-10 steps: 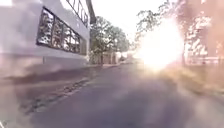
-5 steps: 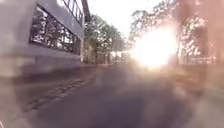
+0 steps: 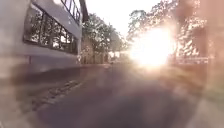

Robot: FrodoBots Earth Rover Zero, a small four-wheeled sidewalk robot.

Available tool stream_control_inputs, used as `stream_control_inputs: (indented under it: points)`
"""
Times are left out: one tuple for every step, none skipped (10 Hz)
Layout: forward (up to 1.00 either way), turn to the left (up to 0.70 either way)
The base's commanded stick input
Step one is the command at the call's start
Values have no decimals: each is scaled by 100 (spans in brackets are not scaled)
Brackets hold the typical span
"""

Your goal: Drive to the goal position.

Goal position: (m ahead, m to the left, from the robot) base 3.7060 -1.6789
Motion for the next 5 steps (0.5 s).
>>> stream_control_inputs:
  points:
    - [70,0]
    - [70,0]
    - [70,0]
    - [70,0]
    - [70,0]
